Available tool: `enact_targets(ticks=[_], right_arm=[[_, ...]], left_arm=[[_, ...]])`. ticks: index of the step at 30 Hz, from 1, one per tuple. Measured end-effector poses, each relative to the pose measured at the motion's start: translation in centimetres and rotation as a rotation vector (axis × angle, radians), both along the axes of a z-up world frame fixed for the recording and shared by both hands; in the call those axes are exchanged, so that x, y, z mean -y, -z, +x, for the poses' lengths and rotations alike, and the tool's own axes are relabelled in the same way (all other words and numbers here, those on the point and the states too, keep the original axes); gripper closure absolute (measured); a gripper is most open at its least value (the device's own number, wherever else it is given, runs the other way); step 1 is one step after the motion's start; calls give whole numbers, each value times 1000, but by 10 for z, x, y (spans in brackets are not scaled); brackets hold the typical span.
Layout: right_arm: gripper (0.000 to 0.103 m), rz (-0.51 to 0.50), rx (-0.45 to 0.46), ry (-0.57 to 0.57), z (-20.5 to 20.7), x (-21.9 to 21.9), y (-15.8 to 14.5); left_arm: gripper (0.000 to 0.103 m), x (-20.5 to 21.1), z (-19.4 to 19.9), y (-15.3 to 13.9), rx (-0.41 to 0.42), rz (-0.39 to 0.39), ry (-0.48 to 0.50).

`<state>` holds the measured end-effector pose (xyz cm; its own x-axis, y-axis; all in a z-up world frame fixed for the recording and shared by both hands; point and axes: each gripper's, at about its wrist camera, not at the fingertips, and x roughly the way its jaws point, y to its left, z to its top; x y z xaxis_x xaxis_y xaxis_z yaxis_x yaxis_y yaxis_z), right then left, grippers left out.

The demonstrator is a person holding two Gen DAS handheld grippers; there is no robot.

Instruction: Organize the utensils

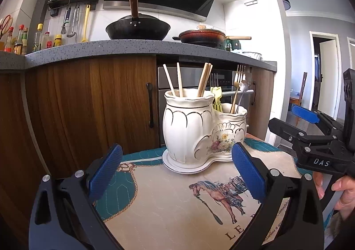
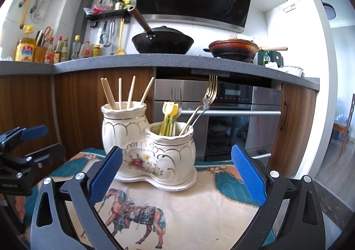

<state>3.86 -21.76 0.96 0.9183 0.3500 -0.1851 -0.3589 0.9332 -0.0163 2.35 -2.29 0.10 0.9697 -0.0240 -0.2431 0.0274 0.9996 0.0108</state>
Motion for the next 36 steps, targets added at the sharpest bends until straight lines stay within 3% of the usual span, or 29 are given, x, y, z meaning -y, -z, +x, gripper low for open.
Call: enact_targets(ticks=[6,36], right_arm=[[5,16,-31,17,5,4,1],[5,2,-7,20,-1,1,0]], left_arm=[[6,-2,-5,-1,26,-8,-6],[6,2,-11,-3,58,22,-29]])
